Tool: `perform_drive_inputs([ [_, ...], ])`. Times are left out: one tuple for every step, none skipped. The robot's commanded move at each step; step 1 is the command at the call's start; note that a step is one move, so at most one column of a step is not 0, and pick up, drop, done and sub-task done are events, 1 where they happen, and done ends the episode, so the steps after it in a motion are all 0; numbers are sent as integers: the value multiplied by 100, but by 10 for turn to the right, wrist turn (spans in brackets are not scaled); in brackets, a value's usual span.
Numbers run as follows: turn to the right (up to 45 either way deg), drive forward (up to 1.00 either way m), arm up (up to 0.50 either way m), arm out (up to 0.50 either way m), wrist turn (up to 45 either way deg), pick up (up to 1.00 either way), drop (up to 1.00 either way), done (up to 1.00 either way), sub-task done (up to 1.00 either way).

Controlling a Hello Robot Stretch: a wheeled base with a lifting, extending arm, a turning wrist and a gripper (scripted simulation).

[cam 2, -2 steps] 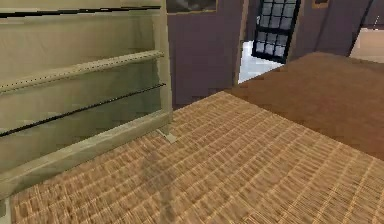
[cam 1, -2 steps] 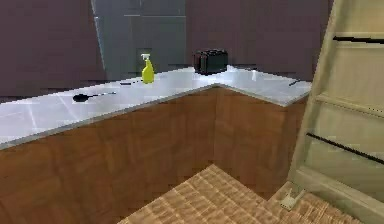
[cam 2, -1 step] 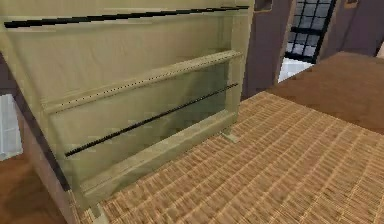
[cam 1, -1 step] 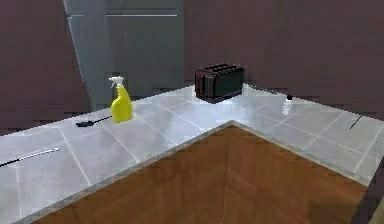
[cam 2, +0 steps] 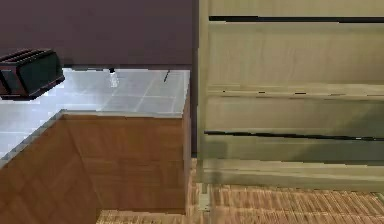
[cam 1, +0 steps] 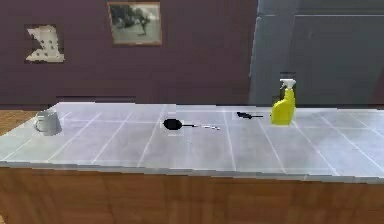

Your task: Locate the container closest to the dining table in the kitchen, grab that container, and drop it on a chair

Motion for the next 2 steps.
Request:
perform_drive_inputs([
  [-450,0,0,0,0,0,0,0,0],
  [-450,0,0,0,0,0,0,0,0],
])
